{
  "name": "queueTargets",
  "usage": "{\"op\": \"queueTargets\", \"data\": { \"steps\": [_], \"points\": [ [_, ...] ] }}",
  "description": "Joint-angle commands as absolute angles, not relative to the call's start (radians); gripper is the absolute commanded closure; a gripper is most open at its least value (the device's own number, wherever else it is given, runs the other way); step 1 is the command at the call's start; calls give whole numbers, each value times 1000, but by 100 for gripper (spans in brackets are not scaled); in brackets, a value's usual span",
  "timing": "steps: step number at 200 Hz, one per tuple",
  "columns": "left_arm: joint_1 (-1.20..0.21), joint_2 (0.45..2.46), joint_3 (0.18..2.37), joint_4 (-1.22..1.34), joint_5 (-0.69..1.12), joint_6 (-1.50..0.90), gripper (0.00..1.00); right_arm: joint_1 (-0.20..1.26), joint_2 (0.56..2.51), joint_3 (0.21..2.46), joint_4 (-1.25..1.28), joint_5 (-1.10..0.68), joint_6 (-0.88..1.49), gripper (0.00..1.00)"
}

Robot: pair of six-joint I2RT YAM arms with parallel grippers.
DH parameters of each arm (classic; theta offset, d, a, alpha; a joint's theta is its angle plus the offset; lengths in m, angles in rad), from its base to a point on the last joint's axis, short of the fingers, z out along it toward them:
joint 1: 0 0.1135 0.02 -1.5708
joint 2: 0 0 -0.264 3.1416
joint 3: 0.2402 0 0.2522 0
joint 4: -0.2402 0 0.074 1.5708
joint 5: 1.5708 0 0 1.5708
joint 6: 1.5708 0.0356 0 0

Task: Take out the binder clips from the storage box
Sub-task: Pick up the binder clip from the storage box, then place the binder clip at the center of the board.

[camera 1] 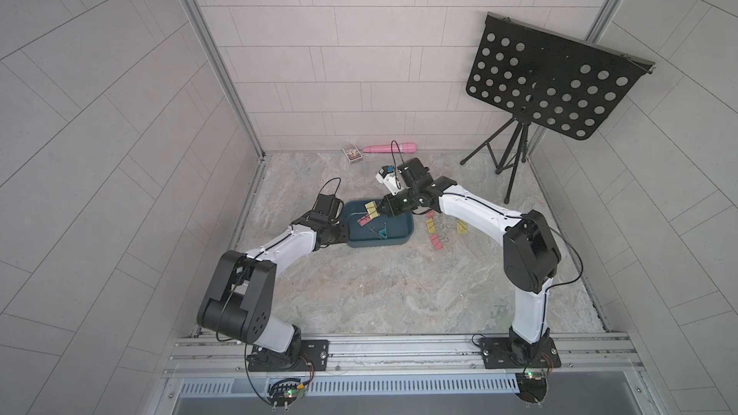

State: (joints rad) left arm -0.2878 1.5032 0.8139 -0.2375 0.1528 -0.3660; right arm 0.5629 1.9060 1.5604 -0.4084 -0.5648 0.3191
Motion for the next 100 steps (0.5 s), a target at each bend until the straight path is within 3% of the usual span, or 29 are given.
{"op": "queueTargets", "data": {
  "steps": [1,100],
  "points": [
    [-282,1487,810,-252,140,-361,59,510,1810,1500,-396,-556,321,97],
    [-282,1509,813,-242,147,-358,59,117,1532,1168,-397,-596,323,96]
  ]
}}
